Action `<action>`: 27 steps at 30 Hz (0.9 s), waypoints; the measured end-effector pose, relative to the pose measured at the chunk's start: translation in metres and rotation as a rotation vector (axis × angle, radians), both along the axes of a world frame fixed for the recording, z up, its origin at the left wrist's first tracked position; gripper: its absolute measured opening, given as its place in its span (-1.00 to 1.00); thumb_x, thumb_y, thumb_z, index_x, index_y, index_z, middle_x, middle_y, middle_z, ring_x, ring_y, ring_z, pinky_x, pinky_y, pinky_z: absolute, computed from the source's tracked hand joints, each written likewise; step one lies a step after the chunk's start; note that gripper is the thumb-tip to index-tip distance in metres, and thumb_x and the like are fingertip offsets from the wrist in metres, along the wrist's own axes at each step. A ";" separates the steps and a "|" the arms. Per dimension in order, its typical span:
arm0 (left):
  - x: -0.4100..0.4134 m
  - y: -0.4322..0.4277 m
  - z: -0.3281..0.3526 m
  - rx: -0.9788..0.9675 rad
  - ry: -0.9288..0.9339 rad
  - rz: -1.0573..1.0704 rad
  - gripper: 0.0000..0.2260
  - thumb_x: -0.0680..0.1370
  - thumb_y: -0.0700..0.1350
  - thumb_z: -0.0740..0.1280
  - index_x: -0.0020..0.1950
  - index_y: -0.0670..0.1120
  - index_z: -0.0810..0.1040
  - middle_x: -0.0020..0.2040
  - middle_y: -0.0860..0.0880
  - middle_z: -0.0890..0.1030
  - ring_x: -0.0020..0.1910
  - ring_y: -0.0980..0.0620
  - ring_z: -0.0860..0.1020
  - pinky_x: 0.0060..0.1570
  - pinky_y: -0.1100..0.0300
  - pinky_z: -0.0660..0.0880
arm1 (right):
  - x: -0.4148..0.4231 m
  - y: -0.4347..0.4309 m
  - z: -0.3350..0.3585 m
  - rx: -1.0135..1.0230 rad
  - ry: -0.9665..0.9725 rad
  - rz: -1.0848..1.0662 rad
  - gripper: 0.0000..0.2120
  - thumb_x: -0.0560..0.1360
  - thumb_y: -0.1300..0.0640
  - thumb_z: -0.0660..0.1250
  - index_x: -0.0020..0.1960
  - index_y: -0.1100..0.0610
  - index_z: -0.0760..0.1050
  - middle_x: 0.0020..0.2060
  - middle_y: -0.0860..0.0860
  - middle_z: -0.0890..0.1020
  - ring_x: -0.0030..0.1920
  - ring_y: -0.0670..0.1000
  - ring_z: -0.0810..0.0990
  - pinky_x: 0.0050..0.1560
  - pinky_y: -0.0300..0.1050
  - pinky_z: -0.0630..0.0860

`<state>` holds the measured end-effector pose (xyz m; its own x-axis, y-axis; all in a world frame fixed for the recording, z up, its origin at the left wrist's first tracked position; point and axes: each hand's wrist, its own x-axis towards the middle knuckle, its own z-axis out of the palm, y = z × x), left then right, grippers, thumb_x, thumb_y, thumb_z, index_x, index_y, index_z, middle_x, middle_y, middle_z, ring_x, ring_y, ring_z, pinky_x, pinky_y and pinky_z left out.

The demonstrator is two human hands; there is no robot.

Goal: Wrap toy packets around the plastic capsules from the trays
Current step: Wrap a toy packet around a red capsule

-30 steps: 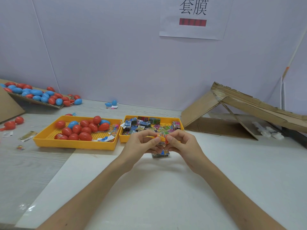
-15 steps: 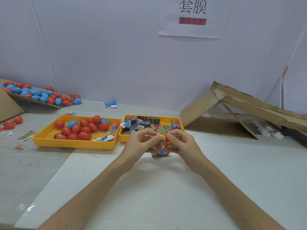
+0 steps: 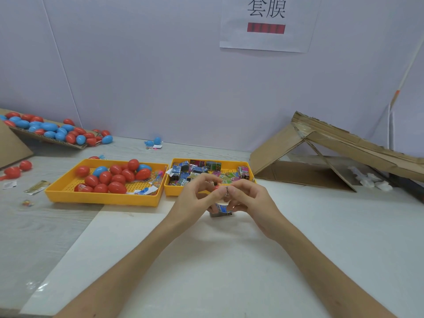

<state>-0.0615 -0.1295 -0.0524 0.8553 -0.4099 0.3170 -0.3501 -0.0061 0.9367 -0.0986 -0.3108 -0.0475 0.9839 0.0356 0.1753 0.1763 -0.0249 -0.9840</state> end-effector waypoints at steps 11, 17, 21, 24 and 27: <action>0.000 0.002 -0.001 0.045 -0.108 0.009 -0.84 0.53 -0.11 0.48 0.10 -0.05 0.65 -0.14 -0.09 0.70 -0.29 -0.13 0.66 -0.24 0.01 0.66 | 0.000 0.000 0.000 0.019 0.019 0.030 -0.77 0.54 0.09 0.39 0.09 0.23 0.58 -0.24 0.07 0.67 -0.26 0.03 0.65 -0.18 -0.15 0.57; 0.000 -0.001 -0.003 0.008 -0.090 0.025 -0.73 0.59 -0.16 0.41 0.26 -0.02 0.51 -0.17 -0.06 0.65 -0.30 -0.07 0.65 -0.27 0.13 0.61 | 0.000 0.000 0.001 0.024 -0.012 -0.005 -0.76 0.46 0.07 0.45 0.03 0.20 0.59 -0.22 0.05 0.70 -0.26 0.01 0.66 -0.19 -0.18 0.58; 0.002 0.000 -0.004 0.047 -0.136 0.122 -0.82 0.63 -0.21 0.33 0.18 0.04 0.53 -0.11 0.01 0.70 -0.13 0.07 0.66 -0.21 0.24 0.55 | 0.004 -0.003 0.000 0.086 -0.007 -0.072 -0.90 0.49 0.17 0.46 -0.02 0.15 0.61 -0.25 0.07 0.69 -0.25 0.03 0.66 -0.20 -0.20 0.56; 0.007 0.003 -0.006 0.131 -0.164 0.211 -0.86 0.59 -0.22 0.39 0.01 0.03 0.62 -0.12 0.17 0.67 -0.13 0.18 0.60 -0.18 0.32 0.50 | 0.006 -0.008 0.001 0.193 -0.001 -0.128 -0.90 0.52 0.28 0.42 0.03 0.18 0.58 -0.24 0.00 0.69 -0.23 0.04 0.67 -0.18 -0.20 0.58; 0.004 0.003 -0.011 0.312 -0.228 0.177 -0.90 0.54 -0.19 0.44 -0.01 0.01 0.64 -0.07 0.14 0.64 -0.07 0.12 0.57 -0.14 0.32 0.44 | 0.006 -0.012 0.006 0.174 -0.004 -0.172 -0.86 0.52 0.29 0.42 0.07 0.18 0.58 -0.23 -0.06 0.69 -0.21 0.03 0.69 -0.21 -0.25 0.57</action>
<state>-0.0571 -0.1262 -0.0634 0.8432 -0.3697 0.3903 -0.5166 -0.3560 0.7787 -0.0930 -0.3228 -0.0418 0.9721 -0.1635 0.1682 0.1881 0.1149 -0.9754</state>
